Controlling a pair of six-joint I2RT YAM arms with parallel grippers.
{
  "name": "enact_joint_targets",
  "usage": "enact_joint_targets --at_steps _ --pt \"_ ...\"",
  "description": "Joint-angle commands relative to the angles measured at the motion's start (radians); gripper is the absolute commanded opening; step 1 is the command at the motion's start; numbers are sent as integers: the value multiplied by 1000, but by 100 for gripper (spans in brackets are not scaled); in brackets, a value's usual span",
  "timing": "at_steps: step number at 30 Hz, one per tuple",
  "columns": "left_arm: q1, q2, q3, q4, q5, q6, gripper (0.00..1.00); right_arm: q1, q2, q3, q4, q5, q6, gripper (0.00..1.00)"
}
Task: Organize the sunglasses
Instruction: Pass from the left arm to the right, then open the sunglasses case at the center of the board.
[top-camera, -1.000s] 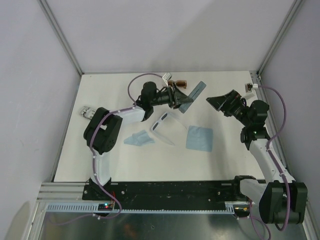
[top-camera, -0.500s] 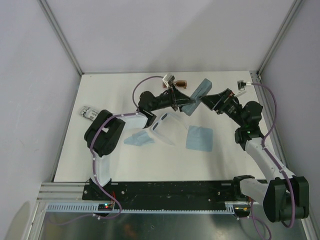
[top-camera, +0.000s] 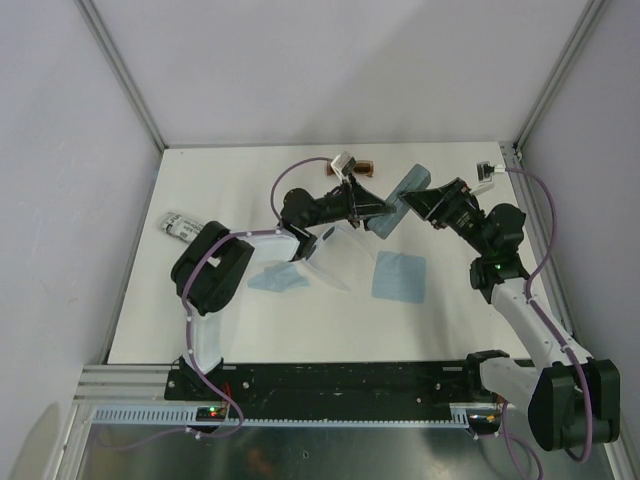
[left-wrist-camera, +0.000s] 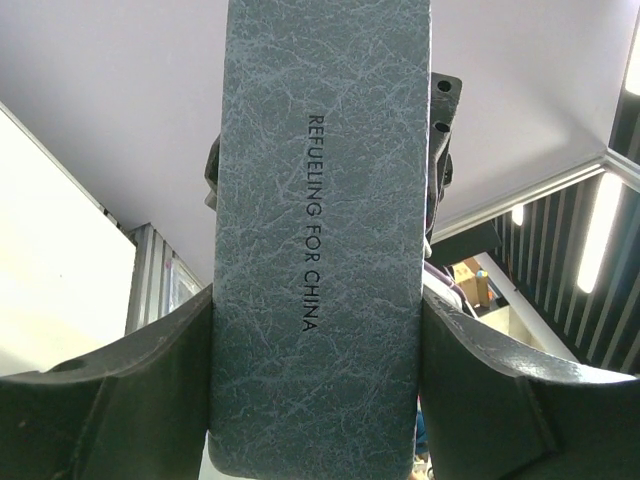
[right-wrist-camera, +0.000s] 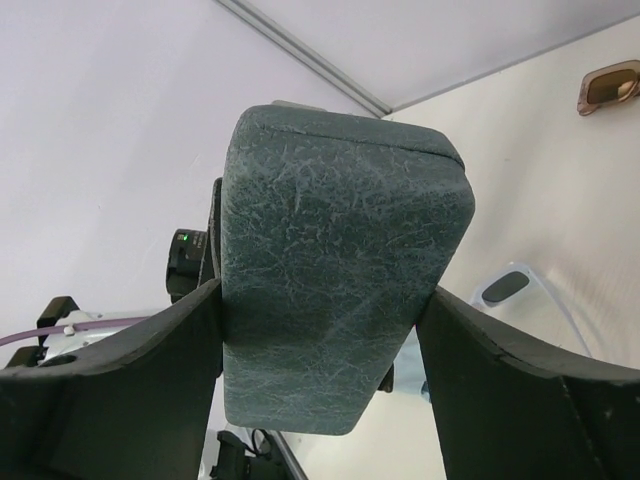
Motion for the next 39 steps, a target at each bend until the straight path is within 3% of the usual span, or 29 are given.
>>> enact_joint_targets --at_steps 1,3,8,10,16,23,39 --pt "-7 -49 -4 135 -5 -23 20 -4 -22 1 25 17 -8 55" --pt "-6 -48 -6 139 -5 -24 24 -6 -24 1 29 8 -2 49" --pt "10 -64 -18 144 1 -8 68 -15 -27 0 24 -20 11 42" --pt "25 -77 -33 144 1 1 82 -22 -23 0 26 -42 17 42" --pt "48 -91 -40 145 9 6 97 -25 -11 1 43 -93 27 43" --pt "46 -68 -36 144 13 -5 92 -24 -4 2 47 -106 29 44" --pt "1 8 10 135 28 -24 93 -18 6 2 64 -116 37 44"
